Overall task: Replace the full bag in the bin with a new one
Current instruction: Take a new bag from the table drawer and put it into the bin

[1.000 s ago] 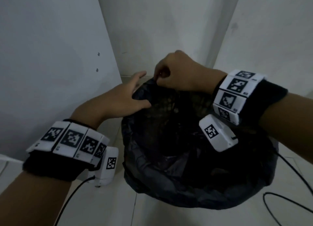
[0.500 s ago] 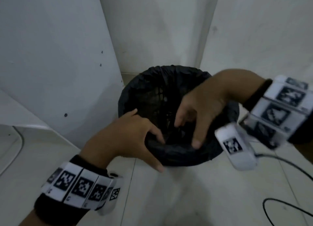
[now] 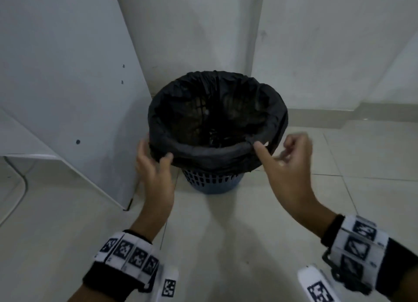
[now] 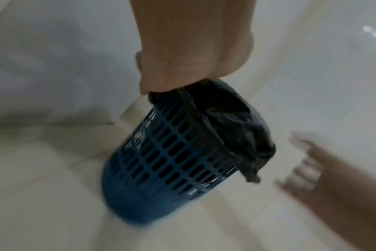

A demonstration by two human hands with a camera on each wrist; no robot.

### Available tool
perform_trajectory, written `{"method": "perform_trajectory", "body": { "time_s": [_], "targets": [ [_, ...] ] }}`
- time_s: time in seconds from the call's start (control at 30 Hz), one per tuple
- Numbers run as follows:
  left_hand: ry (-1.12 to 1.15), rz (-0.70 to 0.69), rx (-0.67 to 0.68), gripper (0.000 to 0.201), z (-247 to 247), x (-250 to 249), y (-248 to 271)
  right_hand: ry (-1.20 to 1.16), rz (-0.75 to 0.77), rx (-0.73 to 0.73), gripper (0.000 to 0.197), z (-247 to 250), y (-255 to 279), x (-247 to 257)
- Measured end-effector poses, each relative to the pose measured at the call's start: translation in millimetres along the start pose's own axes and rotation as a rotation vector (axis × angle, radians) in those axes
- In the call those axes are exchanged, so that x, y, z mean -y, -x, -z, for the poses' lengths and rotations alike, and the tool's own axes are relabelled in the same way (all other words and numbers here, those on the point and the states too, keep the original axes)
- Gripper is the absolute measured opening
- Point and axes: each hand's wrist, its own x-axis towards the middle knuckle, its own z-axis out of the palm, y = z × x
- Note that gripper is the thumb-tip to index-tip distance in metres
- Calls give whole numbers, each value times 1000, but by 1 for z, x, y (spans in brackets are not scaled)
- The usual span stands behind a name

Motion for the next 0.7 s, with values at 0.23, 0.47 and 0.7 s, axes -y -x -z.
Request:
{"method": "perform_trajectory", "body": {
  "time_s": [0.23, 0.47, 0.7],
  "targets": [
    [699, 713, 35, 48, -15, 6, 11, -703, -835, 253, 48, -1, -7, -18],
    [662, 713, -25, 24, -12, 16, -2, -642, -956, 124, 30, -9, -14, -34],
    [707, 664, 19, 43, 3, 26, -23, -662, -895, 186, 47, -1, -89, -37]
  ]
}}
